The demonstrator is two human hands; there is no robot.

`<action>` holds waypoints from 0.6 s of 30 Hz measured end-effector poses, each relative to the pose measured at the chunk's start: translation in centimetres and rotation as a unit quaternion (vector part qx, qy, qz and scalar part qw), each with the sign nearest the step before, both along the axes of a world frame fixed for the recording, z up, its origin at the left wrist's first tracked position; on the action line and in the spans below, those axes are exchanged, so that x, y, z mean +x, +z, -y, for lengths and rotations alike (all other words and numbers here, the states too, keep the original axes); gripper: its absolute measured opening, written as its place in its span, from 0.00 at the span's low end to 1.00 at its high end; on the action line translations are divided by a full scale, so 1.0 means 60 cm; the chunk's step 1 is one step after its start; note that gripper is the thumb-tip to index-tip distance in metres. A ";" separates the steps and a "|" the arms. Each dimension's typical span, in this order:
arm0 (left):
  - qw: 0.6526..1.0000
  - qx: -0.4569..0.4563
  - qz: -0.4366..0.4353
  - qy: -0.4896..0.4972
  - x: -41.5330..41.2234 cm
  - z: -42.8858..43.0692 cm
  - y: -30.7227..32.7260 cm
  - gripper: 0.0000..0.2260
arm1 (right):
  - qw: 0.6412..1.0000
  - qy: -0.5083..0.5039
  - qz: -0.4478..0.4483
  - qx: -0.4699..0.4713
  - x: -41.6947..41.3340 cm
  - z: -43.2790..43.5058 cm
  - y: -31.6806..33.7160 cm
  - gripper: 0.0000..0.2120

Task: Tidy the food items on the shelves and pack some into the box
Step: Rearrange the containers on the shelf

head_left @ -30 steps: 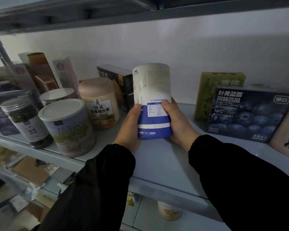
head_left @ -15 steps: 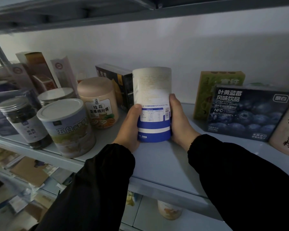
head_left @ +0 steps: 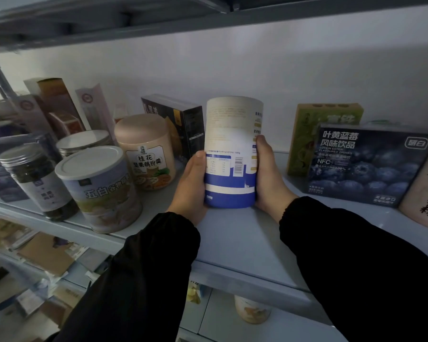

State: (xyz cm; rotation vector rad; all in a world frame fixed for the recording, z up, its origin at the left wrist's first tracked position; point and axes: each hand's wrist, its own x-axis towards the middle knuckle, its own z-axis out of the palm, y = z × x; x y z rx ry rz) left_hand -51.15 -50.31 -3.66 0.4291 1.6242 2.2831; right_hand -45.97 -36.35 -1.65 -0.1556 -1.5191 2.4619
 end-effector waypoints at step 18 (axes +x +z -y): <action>0.999 0.044 0.014 -0.025 0.018 0.011 0.009 0.28 | 0.997 0.072 -0.028 -0.017 0.002 0.002 -0.005 0.33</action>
